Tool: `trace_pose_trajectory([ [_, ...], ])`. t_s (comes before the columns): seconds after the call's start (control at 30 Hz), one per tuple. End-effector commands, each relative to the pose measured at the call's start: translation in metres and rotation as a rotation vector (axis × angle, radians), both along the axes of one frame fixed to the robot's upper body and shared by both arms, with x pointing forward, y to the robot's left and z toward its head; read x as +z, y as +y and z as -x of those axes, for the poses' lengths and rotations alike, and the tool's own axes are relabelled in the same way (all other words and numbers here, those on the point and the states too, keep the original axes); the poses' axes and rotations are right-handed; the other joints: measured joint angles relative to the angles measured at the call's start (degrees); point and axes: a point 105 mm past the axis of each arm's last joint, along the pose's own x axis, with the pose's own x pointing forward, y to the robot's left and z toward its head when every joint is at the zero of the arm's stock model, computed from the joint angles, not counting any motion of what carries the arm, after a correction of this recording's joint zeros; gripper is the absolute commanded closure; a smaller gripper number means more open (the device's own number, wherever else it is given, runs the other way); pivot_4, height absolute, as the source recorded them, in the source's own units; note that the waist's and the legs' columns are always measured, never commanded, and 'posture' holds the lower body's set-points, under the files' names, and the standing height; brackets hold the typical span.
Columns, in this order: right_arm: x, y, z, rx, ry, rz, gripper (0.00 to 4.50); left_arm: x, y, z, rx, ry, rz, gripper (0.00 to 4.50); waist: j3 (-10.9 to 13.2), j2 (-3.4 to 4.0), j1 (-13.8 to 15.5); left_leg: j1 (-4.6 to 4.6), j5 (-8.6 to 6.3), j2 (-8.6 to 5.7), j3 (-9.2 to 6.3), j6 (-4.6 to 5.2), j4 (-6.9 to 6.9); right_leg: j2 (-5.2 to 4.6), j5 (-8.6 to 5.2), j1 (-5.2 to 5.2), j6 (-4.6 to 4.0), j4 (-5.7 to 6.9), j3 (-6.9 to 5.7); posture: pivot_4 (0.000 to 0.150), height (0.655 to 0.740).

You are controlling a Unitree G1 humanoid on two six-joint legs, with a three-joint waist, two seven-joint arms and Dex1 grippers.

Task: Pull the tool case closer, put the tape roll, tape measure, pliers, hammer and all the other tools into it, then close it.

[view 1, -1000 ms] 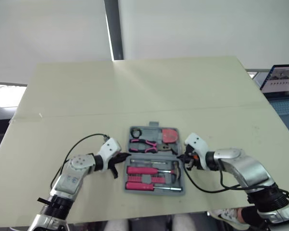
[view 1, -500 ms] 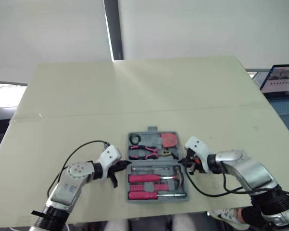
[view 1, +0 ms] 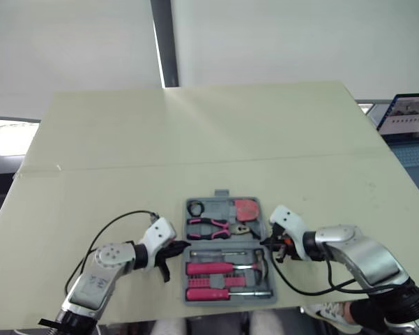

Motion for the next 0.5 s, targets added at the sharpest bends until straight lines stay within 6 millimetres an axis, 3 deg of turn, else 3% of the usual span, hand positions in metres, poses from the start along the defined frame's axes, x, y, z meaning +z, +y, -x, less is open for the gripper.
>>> trace_pose_trajectory([
  [0.03,0.004,0.022,0.012,0.081,0.018,-0.071,4.5,-0.007,-0.019,0.02,-0.088,0.066,0.039,4.45,0.0,0.0,0.01,0.01,0.0,0.0,0.0,0.0,0.0,0.0,0.0,0.0,0.0,0.0,0.0,0.15,0.7373],
  [0.5,0.002,0.027,0.017,0.092,0.037,-0.077,4.5,-0.008,-0.024,0.031,-0.079,0.087,0.052,4.45,0.0,0.0,0.08,0.01,0.0,0.0,0.0,0.0,-0.02,0.0,0.0,0.01,0.0,-0.02,0.0,0.15,0.7373],
])
